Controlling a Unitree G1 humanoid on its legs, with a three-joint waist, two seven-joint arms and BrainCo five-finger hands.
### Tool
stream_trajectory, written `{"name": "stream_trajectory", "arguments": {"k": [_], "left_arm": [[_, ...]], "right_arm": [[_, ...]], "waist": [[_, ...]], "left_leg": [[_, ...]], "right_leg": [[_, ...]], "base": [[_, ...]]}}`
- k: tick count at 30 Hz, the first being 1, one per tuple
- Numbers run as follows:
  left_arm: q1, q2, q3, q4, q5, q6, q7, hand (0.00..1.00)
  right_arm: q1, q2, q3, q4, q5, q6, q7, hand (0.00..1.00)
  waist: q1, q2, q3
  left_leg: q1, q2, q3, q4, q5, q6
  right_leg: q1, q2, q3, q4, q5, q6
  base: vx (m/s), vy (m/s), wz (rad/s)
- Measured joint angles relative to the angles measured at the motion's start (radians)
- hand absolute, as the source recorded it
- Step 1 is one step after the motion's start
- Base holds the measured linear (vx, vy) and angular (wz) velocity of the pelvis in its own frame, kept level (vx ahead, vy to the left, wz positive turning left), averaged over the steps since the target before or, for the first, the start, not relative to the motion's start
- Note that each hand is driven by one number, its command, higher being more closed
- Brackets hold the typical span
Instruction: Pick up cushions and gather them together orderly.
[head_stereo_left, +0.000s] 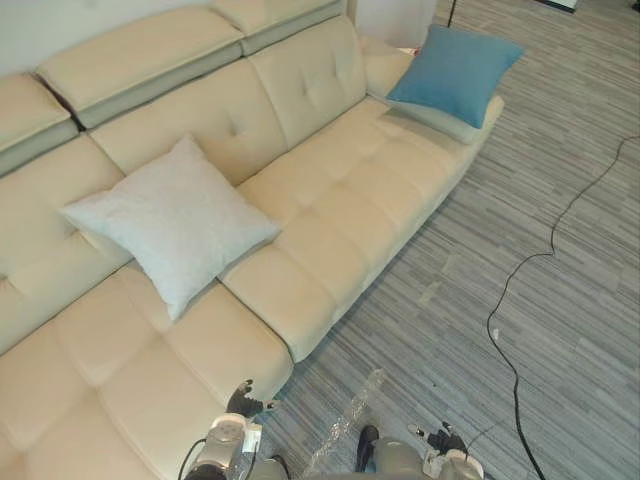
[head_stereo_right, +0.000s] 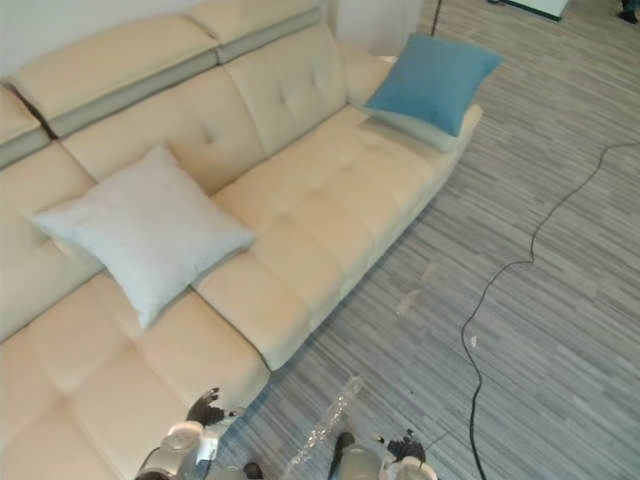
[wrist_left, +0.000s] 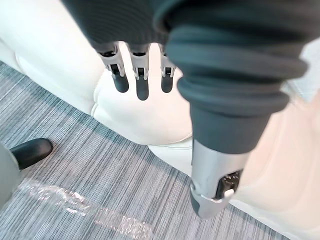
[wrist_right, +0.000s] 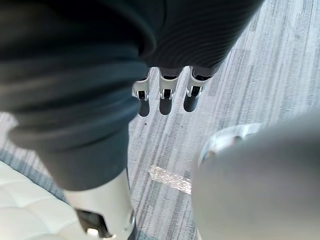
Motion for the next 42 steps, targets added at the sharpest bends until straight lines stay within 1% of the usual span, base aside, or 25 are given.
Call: {"name": "stream_trajectory", "arguments": {"k": [1,2,4,6,7,8,10,12,14,17,19,20,21,23,24,26,27,31,33,34,35,38,40,41,42], "left_arm": [[0.004,-0.010,0.008,0.004,-0.001,0.001,0.005,0.00],[0.004,-0.011,0.007,0.004,-0.001,0.000,0.005,0.00],[0.003,-0.034,0.007,0.003,-0.002,0.000,0.006,0.00],[0.010,-0.047,0.004,0.002,-0.005,-0.001,0.005,0.00],[0.025,-0.052,0.006,-0.006,-0.021,-0.002,0.003,0.00],[0.024,-0.050,0.005,-0.008,-0.020,-0.004,0.004,0.00],[0.035,-0.050,-0.004,-0.019,-0.021,-0.003,0.008,0.00],[0.042,-0.056,-0.017,-0.032,-0.021,-0.004,0.008,0.00],[0.043,-0.076,-0.017,-0.054,-0.021,-0.008,0.006,0.00],[0.041,-0.073,-0.015,-0.052,-0.021,-0.009,0.006,0.00],[0.045,-0.069,-0.012,-0.026,-0.020,-0.008,0.003,0.00],[0.044,-0.064,-0.006,-0.028,-0.022,-0.010,0.002,0.00],[0.035,-0.057,-0.003,-0.024,-0.021,-0.008,0.001,0.00],[0.043,-0.046,-0.011,-0.013,-0.021,-0.008,0.000,0.00],[0.042,-0.038,-0.019,0.000,-0.022,-0.003,0.000,0.00],[0.040,-0.030,-0.029,-0.002,-0.022,-0.001,0.006,0.00],[0.039,-0.029,-0.063,-0.002,-0.024,0.001,0.007,0.00],[0.032,-0.041,-0.075,-0.002,-0.024,0.003,0.007,0.00],[0.029,-0.042,-0.083,-0.001,-0.023,0.004,0.006,0.00],[0.029,-0.031,-0.099,0.003,-0.023,0.003,0.005,0.00],[0.018,-0.064,-0.103,0.026,-0.022,0.001,0.002,0.00],[0.002,-0.087,-0.099,0.034,-0.021,-0.002,0.004,0.00],[-0.009,-0.105,-0.090,0.033,-0.021,-0.008,0.002,0.00],[-0.001,-0.109,-0.091,0.030,-0.021,-0.011,-0.002,0.00],[0.005,-0.108,-0.091,0.029,-0.021,-0.011,-0.004,0.00]], "right_arm": [[-0.025,-0.018,0.027,0.000,-0.010,0.000,-0.001,0.00],[-0.028,-0.020,0.029,-0.001,-0.010,-0.001,-0.002,0.00],[-0.030,-0.028,0.027,0.000,-0.010,-0.001,-0.009,0.00],[-0.013,-0.034,0.027,0.001,-0.010,-0.001,-0.014,0.00],[0.001,-0.038,0.031,0.000,-0.010,-0.001,-0.016,0.00],[0.005,-0.039,0.033,-0.001,-0.010,-0.001,-0.016,0.00],[0.012,-0.062,0.027,0.022,-0.009,0.000,-0.019,0.00],[0.011,-0.069,0.027,0.028,-0.009,0.000,-0.022,0.00],[0.006,-0.074,0.026,0.031,-0.009,0.002,-0.029,0.00],[0.013,-0.041,0.027,0.028,-0.009,0.000,-0.030,0.00],[0.020,-0.029,0.029,0.027,-0.011,0.000,-0.029,0.00],[0.022,-0.025,0.028,0.026,-0.011,0.000,-0.029,0.00],[0.045,-0.027,0.015,0.026,-0.011,0.000,-0.030,0.00],[0.064,-0.029,0.019,0.026,-0.015,0.001,-0.027,0.00],[0.069,-0.024,0.014,0.025,-0.021,0.000,-0.025,0.00],[0.072,-0.027,-0.005,0.025,-0.033,0.000,-0.024,0.00],[0.071,-0.032,-0.020,0.025,-0.035,0.000,-0.023,0.00],[0.069,-0.047,-0.021,0.011,-0.035,0.000,-0.019,0.00],[0.068,-0.051,-0.020,-0.013,-0.034,0.000,-0.018,0.00],[0.081,-0.053,-0.021,-0.008,-0.034,0.001,-0.017,0.00],[0.072,-0.067,-0.024,-0.011,-0.034,0.002,-0.017,0.00],[0.067,-0.072,-0.042,-0.009,-0.034,0.004,-0.016,0.00],[0.073,-0.068,-0.053,-0.008,-0.028,0.004,-0.013,0.00],[0.074,-0.065,-0.050,-0.002,-0.020,0.005,-0.013,0.00],[0.073,-0.068,-0.050,-0.002,-0.011,0.004,-0.013,0.00]], "waist": [[0.001,0.023,0.003],[0.003,0.029,0.000],[0.002,0.031,0.019],[0.003,0.038,0.024],[0.002,0.035,0.040],[0.002,0.037,0.045],[0.009,0.050,0.058],[0.010,0.068,0.067],[0.031,0.096,0.078],[0.062,0.096,0.073],[0.068,0.094,0.041],[0.069,0.075,0.044],[0.065,0.045,0.042],[0.060,0.020,0.020],[0.043,-0.005,0.012],[0.040,-0.002,0.021],[0.036,0.005,0.031],[0.005,0.041,0.037],[-0.010,0.052,0.044],[-0.010,0.040,0.040],[-0.003,0.079,0.049],[-0.013,0.089,0.049],[-0.018,0.093,0.056],[-0.013,0.093,0.058],[-0.012,0.093,0.059]], "left_leg": [[-0.013,0.052,-0.002,0.036,-0.003,0.005],[-0.015,0.063,-0.001,0.048,-0.003,0.005],[-0.033,0.150,-0.007,0.199,0.000,0.009],[-0.058,0.182,-0.035,0.310,0.018,0.037],[-0.107,0.184,-0.133,0.472,0.095,0.142],[-0.118,0.177,-0.154,0.501,0.115,0.150],[-0.178,0.039,-0.275,0.570,-0.011,0.037],[-0.210,-0.025,-0.291,0.537,-0.045,0.032],[-0.236,-0.119,-0.315,0.278,-0.043,0.035],[-0.219,-0.125,-0.299,0.059,0.056,0.047],[-0.240,-0.127,-0.298,0.043,0.058,0.075],[-0.242,-0.144,-0.287,0.058,0.053,0.084],[-0.213,-0.173,-0.265,0.085,0.031,0.112],[-0.187,-0.202,-0.239,0.054,0.016,0.120],[-0.149,-0.224,-0.237,0.057,-0.004,0.136],[-0.094,-0.230,-0.239,0.057,-0.041,0.149],[-0.011,-0.227,-0.248,0.023,-0.062,0.151],[0.061,-0.156,-0.290,-0.035,-0.074,0.113],[0.100,-0.119,-0.311,-0.079,-0.074,0.084],[0.132,-0.116,-0.331,-0.099,-0.080,0.057],[0.135,-0.083,-0.365,-0.094,-0.053,0.034],[0.137,-0.077,-0.391,-0.025,-0.009,-0.011],[0.013,-0.051,-0.409,0.285,0.064,-0.057],[-0.070,-0.026,-0.368,0.485,0.059,-0.039],[-0.094,-0.015,-0.338,0.533,0.049,-0.020]], "right_leg": [[0.030,0.072,0.028,-0.110,0.034,0.020],[0.039,0.087,0.028,-0.133,0.039,0.020],[0.055,0.135,0.015,-0.129,0.008,-0.027],[0.057,0.154,0.034,-0.090,-0.015,-0.054],[0.090,0.176,0.083,-0.070,-0.029,-0.071],[0.093,0.181,0.092,-0.069,-0.031,-0.075],[0.107,0.193,0.191,-0.060,-0.034,-0.082],[0.110,0.212,0.244,-0.068,-0.029,-0.090],[0.112,0.242,0.313,-0.082,-0.027,-0.102],[0.125,0.280,0.367,-0.135,-0.013,-0.126],[0.104,0.291,0.403,-0.105,-0.027,-0.108],[0.075,0.268,0.409,-0.025,-0.066,-0.069],[0.065,0.229,0.421,0.067,-0.176,-0.046],[0.030,0.196,0.422,0.210,-0.218,0.044],[-0.024,0.155,0.408,0.409,-0.211,0.133],[-0.069,0.118,0.350,0.568,-0.163,0.116],[-0.090,0.045,0.251,0.594,-0.208,0.044],[-0.155,0.030,0.236,0.333,-0.205,0.055],[-0.187,0.029,0.273,0.144,-0.106,0.076],[-0.176,0.020,0.272,0.063,0.085,0.052],[-0.174,0.051,0.266,0.126,0.018,0.012],[-0.160,0.047,0.244,0.197,-0.070,-0.018],[-0.069,0.053,0.194,0.168,-0.118,-0.040],[0.002,0.062,0.177,0.119,-0.128,-0.050],[0.027,0.065,0.171,0.100,-0.130,-0.054]], "base": [[-0.08,-0.269,-1.10],[-0.09,-0.252,-0.90],[-0.11,-0.214,-0.72],[-0.05,-0.194,-0.61],[0.03,-0.174,-0.59],[0.05,-0.140,-0.85],[0.09,-0.045,-1.12],[0.07,-0.016,-0.89],[0.07,0.044,-1.05],[0.11,0.076,-1.12],[0.18,0.087,-0.93],[0.32,0.116,-0.80],[0.35,0.118,-0.47],[0.32,0.069,-0.17],[0.32,0.003,0.06],[0.42,-0.024,0.04],[0.40,-0.073,0.02],[0.37,-0.179,0.29],[0.52,-0.341,0.29],[0.51,-0.330,0.05],[0.58,-0.391,0.05],[0.42,-0.325,0.16],[0.35,-0.261,0.43],[0.30,-0.219,0.41],[0.28,-0.162,0.27]]}}
